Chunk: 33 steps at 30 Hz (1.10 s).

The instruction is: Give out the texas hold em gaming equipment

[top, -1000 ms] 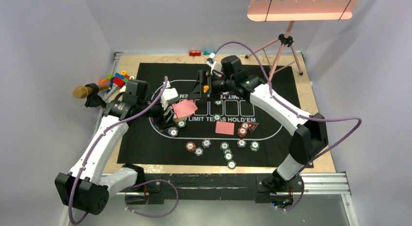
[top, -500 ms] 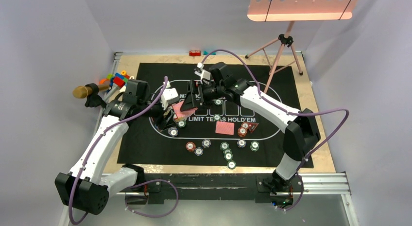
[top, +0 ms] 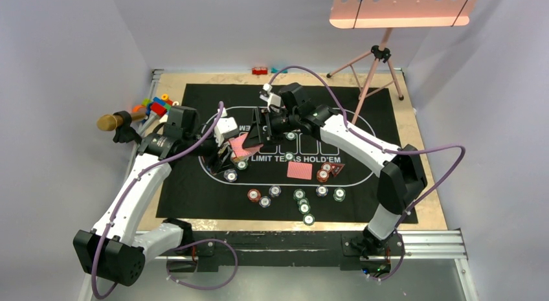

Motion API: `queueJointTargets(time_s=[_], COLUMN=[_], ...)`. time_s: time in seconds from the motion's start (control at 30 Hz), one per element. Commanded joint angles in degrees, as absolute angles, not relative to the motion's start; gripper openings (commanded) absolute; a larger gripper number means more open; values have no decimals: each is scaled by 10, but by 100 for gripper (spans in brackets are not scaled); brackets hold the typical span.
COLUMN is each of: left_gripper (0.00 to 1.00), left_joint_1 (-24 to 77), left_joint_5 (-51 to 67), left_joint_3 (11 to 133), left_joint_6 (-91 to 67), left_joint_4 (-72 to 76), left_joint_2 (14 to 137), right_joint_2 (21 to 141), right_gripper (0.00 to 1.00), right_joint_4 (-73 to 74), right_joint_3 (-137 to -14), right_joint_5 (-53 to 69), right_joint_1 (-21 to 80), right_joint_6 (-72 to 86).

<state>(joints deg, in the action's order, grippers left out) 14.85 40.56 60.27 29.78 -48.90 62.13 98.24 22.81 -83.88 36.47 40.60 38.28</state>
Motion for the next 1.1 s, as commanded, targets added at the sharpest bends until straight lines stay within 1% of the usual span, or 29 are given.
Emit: queueJointTargets(time_s=[0.0,0.2,0.37,0.7,0.77,0.9,1.07], left_gripper=[0,0,0,0,0,0,0], left_joint_1=[144,144,144,144,144,144,144], left_joint_5=[436,438,438,439,439,439,439], left_joint_3=[615,616,615,617,618,616,615], left_joint_6=[307,307,307,306,306,307,309], left_joint_4=[-468,-469,-468,-469,-469,-469,-470], left_joint_2=[608,607,606,608,608,608,607], right_joint_2=[953,944,924,905,902,896,882], right_gripper=[70,63,52,43,40,26,20], right_joint_4=[236,242,234,230,227,221,200], right_joint_3=[-847,-840,-828,-811,-810,-809,-796], right_joint_5=[346,336,336,338,338,339,343], right_joint_1=[408,394,378,360,355,348,336], right_joint_6=[368,363,369,371,372,378,392])
